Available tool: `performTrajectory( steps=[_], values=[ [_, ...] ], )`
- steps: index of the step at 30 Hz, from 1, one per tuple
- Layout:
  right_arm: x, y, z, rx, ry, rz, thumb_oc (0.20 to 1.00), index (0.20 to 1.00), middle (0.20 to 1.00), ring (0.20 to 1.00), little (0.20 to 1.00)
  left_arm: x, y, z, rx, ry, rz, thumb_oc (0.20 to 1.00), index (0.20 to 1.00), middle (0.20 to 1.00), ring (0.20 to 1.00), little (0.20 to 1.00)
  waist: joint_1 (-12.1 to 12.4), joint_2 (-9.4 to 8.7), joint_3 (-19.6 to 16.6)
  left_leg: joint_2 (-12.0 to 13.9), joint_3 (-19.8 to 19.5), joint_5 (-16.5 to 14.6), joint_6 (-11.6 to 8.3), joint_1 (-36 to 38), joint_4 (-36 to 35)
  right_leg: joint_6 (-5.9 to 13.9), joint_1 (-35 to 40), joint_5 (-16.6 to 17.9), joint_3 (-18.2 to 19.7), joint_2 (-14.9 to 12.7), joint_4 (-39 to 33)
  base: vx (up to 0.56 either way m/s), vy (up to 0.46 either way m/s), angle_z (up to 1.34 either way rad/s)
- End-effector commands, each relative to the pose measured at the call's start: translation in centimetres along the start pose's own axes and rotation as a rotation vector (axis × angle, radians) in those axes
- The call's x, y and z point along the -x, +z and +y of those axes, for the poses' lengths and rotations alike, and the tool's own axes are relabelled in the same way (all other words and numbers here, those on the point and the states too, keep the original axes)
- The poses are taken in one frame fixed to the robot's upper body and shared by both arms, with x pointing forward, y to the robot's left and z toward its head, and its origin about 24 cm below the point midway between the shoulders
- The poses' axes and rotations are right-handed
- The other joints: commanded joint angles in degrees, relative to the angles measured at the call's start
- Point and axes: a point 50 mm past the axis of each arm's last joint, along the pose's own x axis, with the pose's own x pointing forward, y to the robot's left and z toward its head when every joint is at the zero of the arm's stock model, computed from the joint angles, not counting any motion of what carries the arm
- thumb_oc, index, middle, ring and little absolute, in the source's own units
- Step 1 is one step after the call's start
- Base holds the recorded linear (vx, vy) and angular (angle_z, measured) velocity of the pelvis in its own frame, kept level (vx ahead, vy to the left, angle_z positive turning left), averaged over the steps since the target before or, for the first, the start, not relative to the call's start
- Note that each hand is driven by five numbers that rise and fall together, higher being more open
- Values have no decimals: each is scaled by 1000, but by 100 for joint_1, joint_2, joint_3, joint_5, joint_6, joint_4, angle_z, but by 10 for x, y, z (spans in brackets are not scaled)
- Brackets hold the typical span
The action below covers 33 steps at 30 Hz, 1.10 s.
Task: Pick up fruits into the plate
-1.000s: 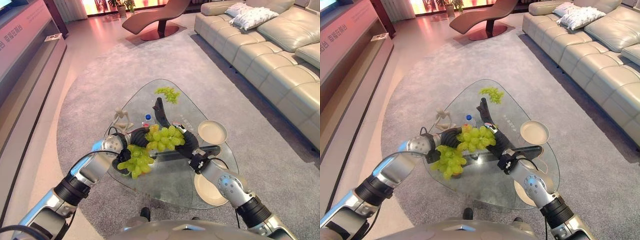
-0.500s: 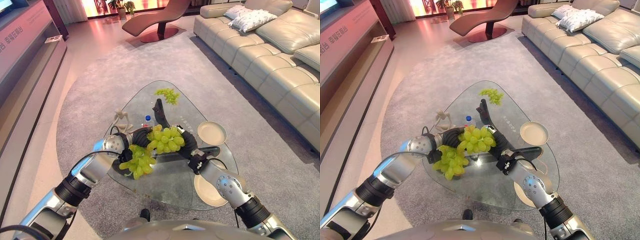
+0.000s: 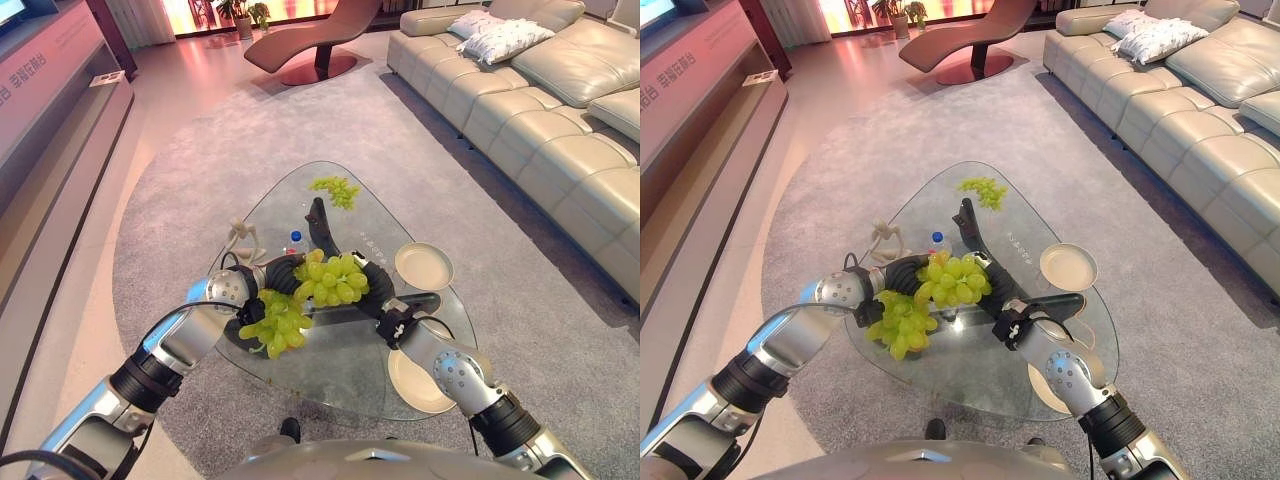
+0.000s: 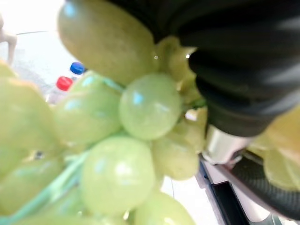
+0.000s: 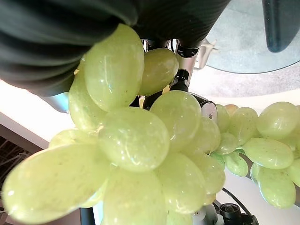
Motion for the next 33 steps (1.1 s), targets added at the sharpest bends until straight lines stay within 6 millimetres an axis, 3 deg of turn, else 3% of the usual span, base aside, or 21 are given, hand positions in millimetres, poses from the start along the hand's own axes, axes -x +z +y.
performTrajectory(
  steps=[1, 11, 14, 15, 33],
  values=[
    [-12, 19, 50, -3, 255, -93, 200, 200, 200, 200, 200, 0, 28, 46, -114, 148, -71, 200, 200, 200, 200, 200, -24, -181, -7, -428, 392, -741, 322, 369, 55, 129, -111, 34, 203, 70, 25, 0, 0, 0],
    [-10, 28, 43, 23, 223, -136, 200, 200, 200, 200, 200, 0, 23, 45, -66, 142, -66, 200, 200, 200, 200, 200, -21, -188, -6, -423, 415, -741, 317, 366, 53, 141, -122, 42, 192, 62, 25, 0, 0, 0],
    [-9, 29, 42, 23, 217, -144, 200, 200, 200, 200, 200, 1, 21, 44, -55, 140, -66, 551, 551, 551, 551, 551, -20, -190, 0, -420, 418, -740, 315, 361, 61, 142, -125, 47, 192, 58, 25, 0, 0, 0],
    [-9, 30, 41, 25, 210, -149, 200, 200, 200, 200, 200, 1, 21, 44, -46, 139, -68, 1000, 1000, 1000, 1000, 1000, -20, -187, 5, -422, 415, -742, 316, 362, 62, 145, -125, 49, 188, 55, 25, 0, 0, 0],
    [1, 46, 15, 74, 103, -235, 200, 200, 200, 200, 200, 6, 8, 34, 70, 89, -89, 1000, 1000, 1000, 1000, 1000, 11, -169, 57, -409, 414, -825, 322, 427, 73, 175, -53, -1, 134, 32, 25, 9, 1, 0]
  ],
)
